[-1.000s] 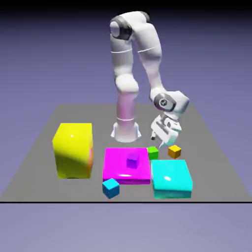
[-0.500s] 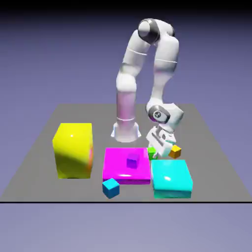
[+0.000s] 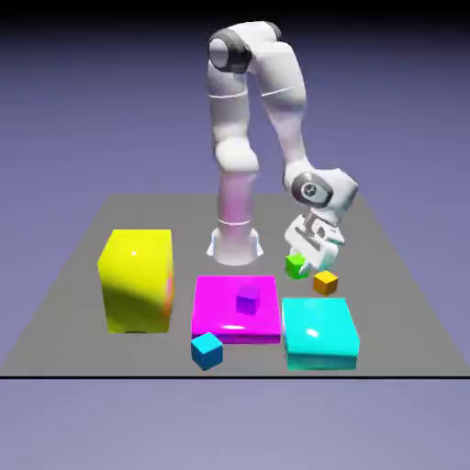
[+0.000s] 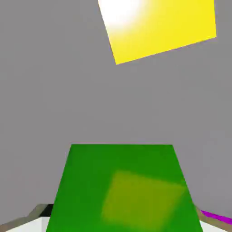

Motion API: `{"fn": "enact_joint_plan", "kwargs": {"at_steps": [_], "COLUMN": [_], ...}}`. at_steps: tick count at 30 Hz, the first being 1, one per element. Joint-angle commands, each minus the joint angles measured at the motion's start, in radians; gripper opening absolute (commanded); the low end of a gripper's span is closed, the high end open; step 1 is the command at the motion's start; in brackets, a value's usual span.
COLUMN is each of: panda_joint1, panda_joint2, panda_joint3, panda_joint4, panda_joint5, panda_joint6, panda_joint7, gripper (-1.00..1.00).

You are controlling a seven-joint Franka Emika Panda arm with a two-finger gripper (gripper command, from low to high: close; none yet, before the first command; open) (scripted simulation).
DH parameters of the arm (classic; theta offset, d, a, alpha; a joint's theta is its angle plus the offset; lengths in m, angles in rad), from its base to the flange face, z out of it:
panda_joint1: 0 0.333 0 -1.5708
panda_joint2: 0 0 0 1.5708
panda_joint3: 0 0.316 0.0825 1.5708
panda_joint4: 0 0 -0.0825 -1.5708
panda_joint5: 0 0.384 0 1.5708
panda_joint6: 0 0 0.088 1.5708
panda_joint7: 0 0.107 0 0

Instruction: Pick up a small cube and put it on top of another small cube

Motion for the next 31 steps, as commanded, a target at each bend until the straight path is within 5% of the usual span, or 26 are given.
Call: {"fn": "enact_joint_plan", "kwargs": {"at_steps": [1,18,28,29,31], "panda_joint1": [-0.029,-0.631,-0.862,-0.862,-0.831], "panda_joint2": [0.017,0.302,0.535,0.535,0.499], "panda_joint3": [0.018,-0.033,0.067,0.067,0.043], "panda_joint4": [0.024,0.321,0.355,0.355,0.349], "panda_joint5": [-0.002,0.188,0.266,0.266,0.251], "panda_joint6": [0.003,0.276,0.505,0.505,0.472], "panda_joint7": [-0.037,-0.753,-0.8,-0.8,-0.795], "gripper": [-1.0,-1.0,-1.0,1.0,1.0]}}
